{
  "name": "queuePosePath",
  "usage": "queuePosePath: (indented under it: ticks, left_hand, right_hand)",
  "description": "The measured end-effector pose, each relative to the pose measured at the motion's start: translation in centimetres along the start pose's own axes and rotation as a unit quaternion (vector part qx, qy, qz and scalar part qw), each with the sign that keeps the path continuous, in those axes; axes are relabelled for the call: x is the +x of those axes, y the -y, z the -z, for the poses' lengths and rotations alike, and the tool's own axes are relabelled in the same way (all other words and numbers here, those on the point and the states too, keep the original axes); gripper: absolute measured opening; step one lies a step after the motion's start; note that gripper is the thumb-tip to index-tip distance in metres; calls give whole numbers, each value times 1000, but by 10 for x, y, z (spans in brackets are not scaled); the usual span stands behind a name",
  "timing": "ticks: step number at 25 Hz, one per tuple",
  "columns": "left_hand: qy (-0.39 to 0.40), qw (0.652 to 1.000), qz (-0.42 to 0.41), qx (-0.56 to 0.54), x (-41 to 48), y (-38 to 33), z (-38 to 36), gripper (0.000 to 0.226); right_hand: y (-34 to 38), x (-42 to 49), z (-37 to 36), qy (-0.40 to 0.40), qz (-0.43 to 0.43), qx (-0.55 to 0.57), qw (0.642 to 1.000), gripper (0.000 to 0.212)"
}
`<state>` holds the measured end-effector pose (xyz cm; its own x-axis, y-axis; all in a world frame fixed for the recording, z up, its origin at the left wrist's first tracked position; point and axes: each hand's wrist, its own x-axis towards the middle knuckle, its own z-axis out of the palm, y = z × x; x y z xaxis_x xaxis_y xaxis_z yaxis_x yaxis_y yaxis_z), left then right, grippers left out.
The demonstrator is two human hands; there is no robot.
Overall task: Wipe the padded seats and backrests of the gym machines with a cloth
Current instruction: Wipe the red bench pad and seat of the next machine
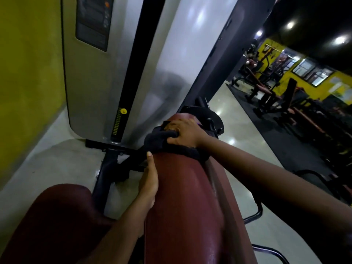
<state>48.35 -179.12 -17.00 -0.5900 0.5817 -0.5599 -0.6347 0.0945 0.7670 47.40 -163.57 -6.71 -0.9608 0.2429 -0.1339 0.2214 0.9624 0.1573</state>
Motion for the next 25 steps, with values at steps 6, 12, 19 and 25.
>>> queuePosePath:
  ticks: [6,12,19,25]
  left_hand:
    - [-41,997,-20,59,19,-11,-13,85]
    - [-62,997,-9,52,26,-8,-16,86]
    - [-50,992,-2,117,25,-9,-15,86]
    - [-28,993,-19,116,17,-14,-10,78]
  right_hand:
    - [-1,19,-5,-4,20,-91,996,60]
    - [8,22,-7,40,43,-96,994,55]
    - [-8,9,0,-73,-125,40,989,50]
    - [37,-79,-11,-97,-224,106,964,65]
